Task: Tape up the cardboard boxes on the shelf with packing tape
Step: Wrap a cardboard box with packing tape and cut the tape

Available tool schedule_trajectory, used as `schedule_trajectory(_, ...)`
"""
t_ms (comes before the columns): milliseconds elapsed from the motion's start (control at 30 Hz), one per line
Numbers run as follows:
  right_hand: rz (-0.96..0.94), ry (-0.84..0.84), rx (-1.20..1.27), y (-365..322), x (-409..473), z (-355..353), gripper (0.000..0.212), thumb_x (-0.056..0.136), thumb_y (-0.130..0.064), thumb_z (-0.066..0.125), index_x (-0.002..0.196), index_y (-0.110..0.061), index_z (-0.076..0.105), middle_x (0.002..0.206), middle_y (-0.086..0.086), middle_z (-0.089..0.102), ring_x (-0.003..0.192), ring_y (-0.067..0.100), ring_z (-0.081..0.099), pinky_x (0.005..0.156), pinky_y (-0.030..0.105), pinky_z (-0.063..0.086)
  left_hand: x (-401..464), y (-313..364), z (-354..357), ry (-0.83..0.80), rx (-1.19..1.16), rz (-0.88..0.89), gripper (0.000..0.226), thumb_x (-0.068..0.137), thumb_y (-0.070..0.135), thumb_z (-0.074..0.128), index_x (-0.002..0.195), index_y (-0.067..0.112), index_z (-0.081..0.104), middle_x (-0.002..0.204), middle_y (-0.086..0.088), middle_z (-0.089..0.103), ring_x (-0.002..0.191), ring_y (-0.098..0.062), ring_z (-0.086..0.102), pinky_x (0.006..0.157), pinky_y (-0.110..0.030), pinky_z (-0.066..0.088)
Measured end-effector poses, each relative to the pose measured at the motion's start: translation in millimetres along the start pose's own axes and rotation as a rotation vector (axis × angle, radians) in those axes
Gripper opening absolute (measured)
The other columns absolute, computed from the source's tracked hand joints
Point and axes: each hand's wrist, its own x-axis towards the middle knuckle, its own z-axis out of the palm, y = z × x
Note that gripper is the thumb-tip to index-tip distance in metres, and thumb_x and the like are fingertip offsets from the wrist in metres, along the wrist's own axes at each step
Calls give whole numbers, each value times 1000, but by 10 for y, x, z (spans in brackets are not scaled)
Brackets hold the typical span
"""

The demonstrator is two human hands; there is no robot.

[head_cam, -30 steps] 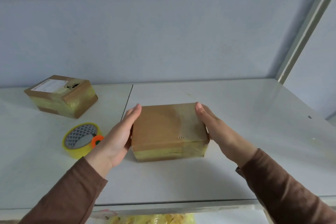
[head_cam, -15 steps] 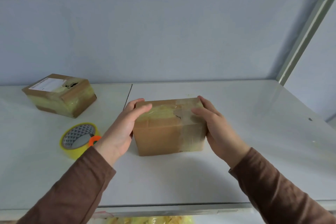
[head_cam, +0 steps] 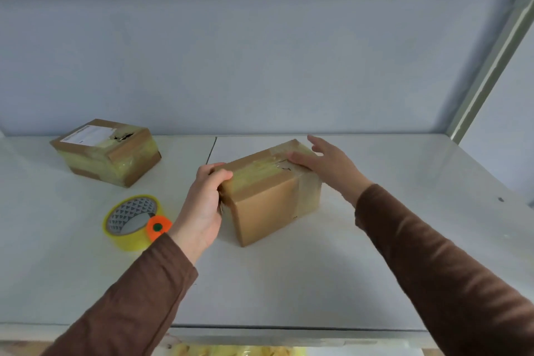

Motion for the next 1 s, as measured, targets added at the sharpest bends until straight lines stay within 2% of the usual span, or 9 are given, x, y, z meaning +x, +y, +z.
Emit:
schedule_trajectory(100, -44, 58, -170, -138, 167, -8, 97, 75, -77, 68, 154, -34, 34, 129, -4, 56, 93, 16, 66, 87, 43, 61, -87, -47, -18, -58, 109, 31, 41, 74, 21, 76, 111, 16, 57, 102, -5, 61, 80, -10, 61, 75, -29, 43)
schedule_trajectory(233, -108, 66, 22, -127, 311, 230, 79, 87, -54, 73, 153, -28, 39, 152, -2, 48, 128, 21, 55, 105, 42, 50, -241, -135, 73, -221, 208, 34, 83, 58, 35, 88, 133, 29, 53, 122, 2, 70, 101, -8, 72, 75, -14, 51)
schedule_trajectory(367, -90, -92, 218, -91, 218, 320, 74, 93, -42, 69, 158, -28, 35, 152, -7, 48, 123, 8, 58, 100, 28, 50, -306, -190, 190, -230, 174, 27, 88, 64, 37, 89, 140, 38, 46, 131, 6, 66, 109, -4, 69, 75, -11, 53)
schedule_trajectory(467, -114, -63, 101, -147, 91, 198, 75, 97, -42, 64, 161, -29, 27, 162, -5, 37, 144, 12, 42, 114, 30, 37, -385, -158, 213, -198, 254, 40, 102, 59, 56, 88, 147, 41, 39, 143, 9, 55, 130, -7, 56, 107, -27, 45)
schedule_trajectory(533, -255, 91, -84, -281, -67, 110, 69, 100, -41, 61, 160, -26, 31, 163, -6, 36, 150, 13, 31, 114, 25, 27, -444, -72, 144, -184, 354, 91, 106, 57, 68, 82, 149, 44, 35, 148, 16, 44, 138, -4, 42, 114, -31, 34)
schedule_trajectory(633, -589, 262, -82, -600, -498, 145, 51, 102, -32, 60, 151, -23, 48, 152, -6, 49, 142, 13, 39, 113, 24, 33, -464, 109, -165, -183, 465, 203, 81, 68, 54, 76, 143, 49, 45, 145, 24, 44, 137, 3, 39, 109, -24, 35)
schedule_trajectory(733, -816, 224, 74, -805, -948, 434, 46, 99, -26, 60, 144, -21, 54, 140, -7, 58, 134, 10, 48, 110, 20, 37, -443, 351, -682, -216, 574, 248, 72, 72, 25, 62, 139, 49, 51, 148, 24, 48, 141, -1, 39, 115, -25, 31)
schedule_trajectory(833, -708, -17, 182, -785, -1127, 945, 50, 97, -25, 64, 145, -21, 52, 138, -8, 60, 130, 6, 53, 111, 25, 41, -339, 621, -1249, -255, 759, 218, 81, 70, 26, 64, 147, 45, 44, 153, 9, 49, 146, -3, 33, 120, -29, 27)
schedule_trajectory(1000, -361, -245, 14, -504, -879, 1866, 63, 88, -24, 79, 140, -16, 45, 137, 0, 56, 124, 15, 54, 106, 38, 45, 10, 602, -1771, -288, 1525, 181, 105, 79, 36, 85, 162, 32, 20, 153, 3, 30, 144, -17, 26, 112, -29, 29)
